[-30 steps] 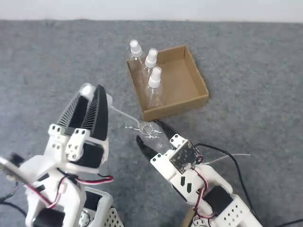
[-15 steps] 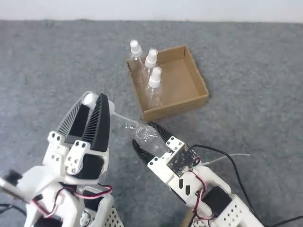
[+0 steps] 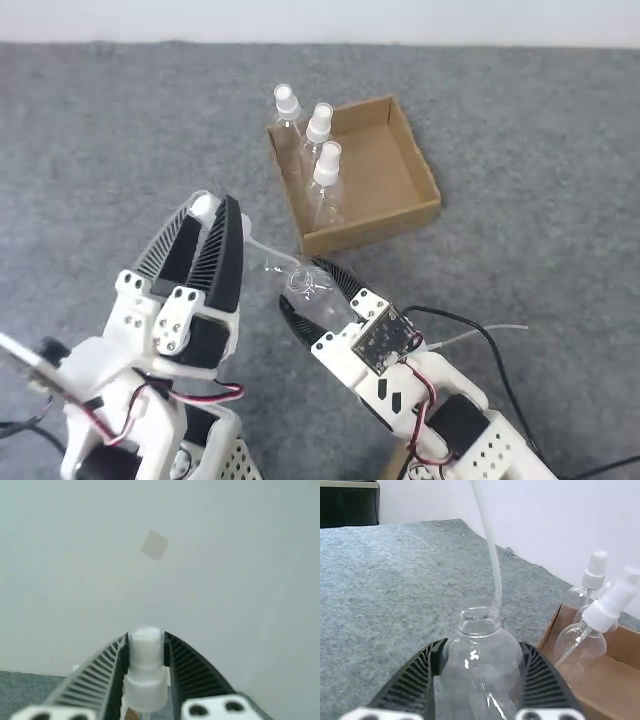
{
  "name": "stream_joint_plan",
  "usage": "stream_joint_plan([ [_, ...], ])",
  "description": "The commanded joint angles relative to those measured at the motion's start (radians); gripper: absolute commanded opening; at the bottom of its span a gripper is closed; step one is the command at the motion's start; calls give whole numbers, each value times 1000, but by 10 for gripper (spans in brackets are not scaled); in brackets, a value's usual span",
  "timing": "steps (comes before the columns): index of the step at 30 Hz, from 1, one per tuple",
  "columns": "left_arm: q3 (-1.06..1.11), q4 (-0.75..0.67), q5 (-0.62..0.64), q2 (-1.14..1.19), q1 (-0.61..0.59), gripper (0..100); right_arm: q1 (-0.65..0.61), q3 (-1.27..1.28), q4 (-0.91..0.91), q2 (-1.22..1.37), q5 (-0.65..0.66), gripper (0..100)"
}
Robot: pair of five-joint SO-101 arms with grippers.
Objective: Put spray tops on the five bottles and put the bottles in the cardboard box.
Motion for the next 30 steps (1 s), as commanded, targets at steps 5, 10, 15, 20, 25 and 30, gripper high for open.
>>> stream_joint_plan([
  [5,-8,18,-29,-18,5,11,-7,20,-19,-21,17,62],
  [10,-18,12,-29,-20,-2,11,-7,20,-16,-21,17,62],
  [15,-127,17,-31,-20,3,11,-7,20,-15,-21,17,62],
  [20,-163,18,-26,-20,5,11,-5,20,-18,-21,17,62],
  [25,-166,81,-26,-20,6,11,-5,20,-18,-21,17,62],
  [30,-159,138,-26,-20,6,11,-5,20,-18,-21,17,62],
])
